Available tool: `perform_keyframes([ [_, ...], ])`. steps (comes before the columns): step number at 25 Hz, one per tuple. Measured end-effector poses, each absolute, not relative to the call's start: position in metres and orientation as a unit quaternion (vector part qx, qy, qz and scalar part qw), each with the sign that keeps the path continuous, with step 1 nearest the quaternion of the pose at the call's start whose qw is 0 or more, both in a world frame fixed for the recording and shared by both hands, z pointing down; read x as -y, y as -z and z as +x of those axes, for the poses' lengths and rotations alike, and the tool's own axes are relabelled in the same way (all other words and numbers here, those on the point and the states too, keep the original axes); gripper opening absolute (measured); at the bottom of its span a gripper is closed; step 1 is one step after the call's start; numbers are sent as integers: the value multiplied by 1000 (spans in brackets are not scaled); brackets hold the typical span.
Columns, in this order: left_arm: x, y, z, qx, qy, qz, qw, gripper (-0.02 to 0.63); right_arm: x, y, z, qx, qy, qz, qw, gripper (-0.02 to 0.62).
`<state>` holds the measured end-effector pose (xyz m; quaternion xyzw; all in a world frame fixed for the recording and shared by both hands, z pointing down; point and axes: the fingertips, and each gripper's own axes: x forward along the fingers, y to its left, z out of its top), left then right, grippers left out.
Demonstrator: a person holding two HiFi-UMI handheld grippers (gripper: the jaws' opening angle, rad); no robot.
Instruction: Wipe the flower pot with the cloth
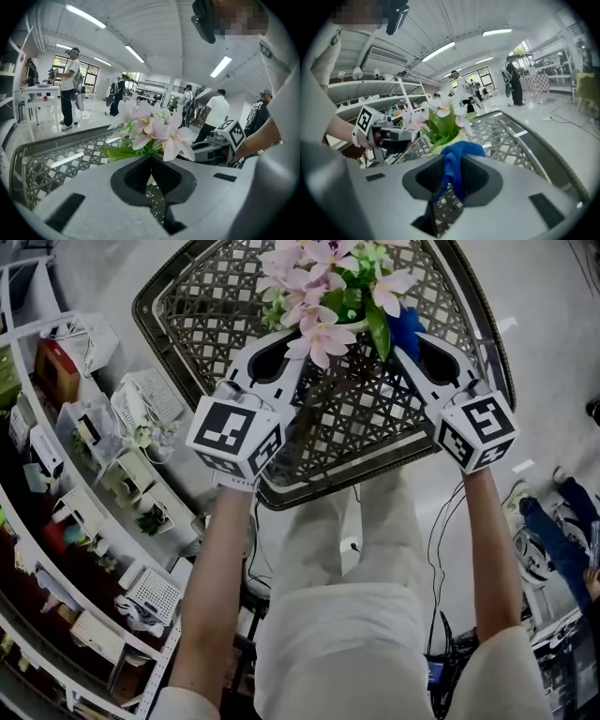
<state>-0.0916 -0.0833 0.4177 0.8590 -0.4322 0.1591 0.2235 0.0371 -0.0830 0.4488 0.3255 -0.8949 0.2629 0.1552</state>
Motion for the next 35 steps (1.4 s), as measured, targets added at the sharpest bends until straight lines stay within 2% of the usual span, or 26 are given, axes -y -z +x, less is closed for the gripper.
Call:
perform_keyframes([
  [14, 106, -428, -81, 418, -169, 863, 226, 21, 135, -457, 33, 891, -276, 331, 141, 121],
  [35, 109, -442, -80, 403, -170, 869, 232, 21, 64, -454, 10, 904, -293, 273, 150, 121],
])
